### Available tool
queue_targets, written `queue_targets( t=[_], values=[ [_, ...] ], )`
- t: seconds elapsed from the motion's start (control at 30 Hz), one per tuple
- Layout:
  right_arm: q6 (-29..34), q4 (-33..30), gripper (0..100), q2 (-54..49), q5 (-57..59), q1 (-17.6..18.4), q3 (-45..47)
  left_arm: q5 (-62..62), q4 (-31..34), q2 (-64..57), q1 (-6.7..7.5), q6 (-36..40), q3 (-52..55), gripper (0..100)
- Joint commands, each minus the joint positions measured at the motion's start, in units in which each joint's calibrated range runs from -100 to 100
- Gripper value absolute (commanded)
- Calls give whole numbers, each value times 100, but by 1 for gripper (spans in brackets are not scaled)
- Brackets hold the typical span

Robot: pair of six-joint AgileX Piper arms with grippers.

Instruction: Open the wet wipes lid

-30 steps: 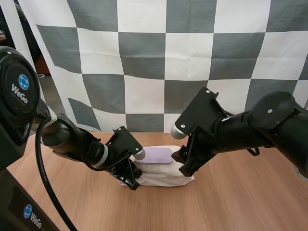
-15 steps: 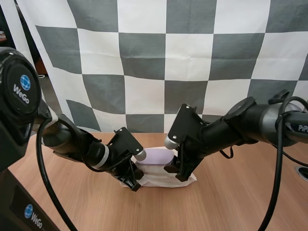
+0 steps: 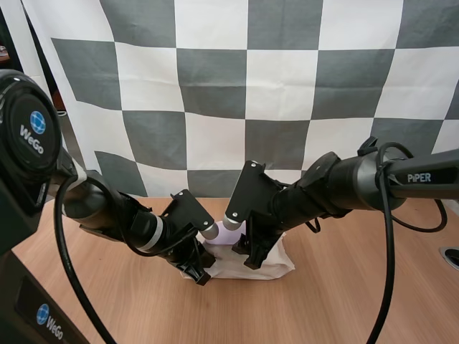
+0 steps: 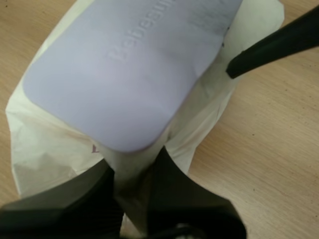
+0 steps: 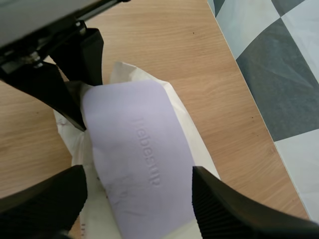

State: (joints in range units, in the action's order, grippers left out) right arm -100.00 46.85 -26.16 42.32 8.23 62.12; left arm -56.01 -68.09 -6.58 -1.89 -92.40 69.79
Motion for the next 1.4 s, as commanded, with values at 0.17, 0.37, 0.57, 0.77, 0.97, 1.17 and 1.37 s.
queue_targets(
  t=[0.17,0.37,0.57,0.77,0.97,1.17,1.37],
  values=[
    [0,-2,100,156,-169,0,-5,23,2,2,-4,-88,3,0],
    [0,-2,81,156,54,0,-5,24,18,2,-4,-88,3,0],
    [0,-2,17,156,279,0,-5,24,18,2,-4,-88,3,0],
    [0,399,0,156,279,0,-5,24,59,2,-4,-88,3,0],
    [0,426,0,156,263,0,-5,24,60,52,-4,-88,3,0],
    [0,472,0,156,197,0,-5,6,60,79,-4,-88,15,0],
    [0,557,0,156,-134,0,-5,6,60,79,-4,-88,15,0]
  ],
)
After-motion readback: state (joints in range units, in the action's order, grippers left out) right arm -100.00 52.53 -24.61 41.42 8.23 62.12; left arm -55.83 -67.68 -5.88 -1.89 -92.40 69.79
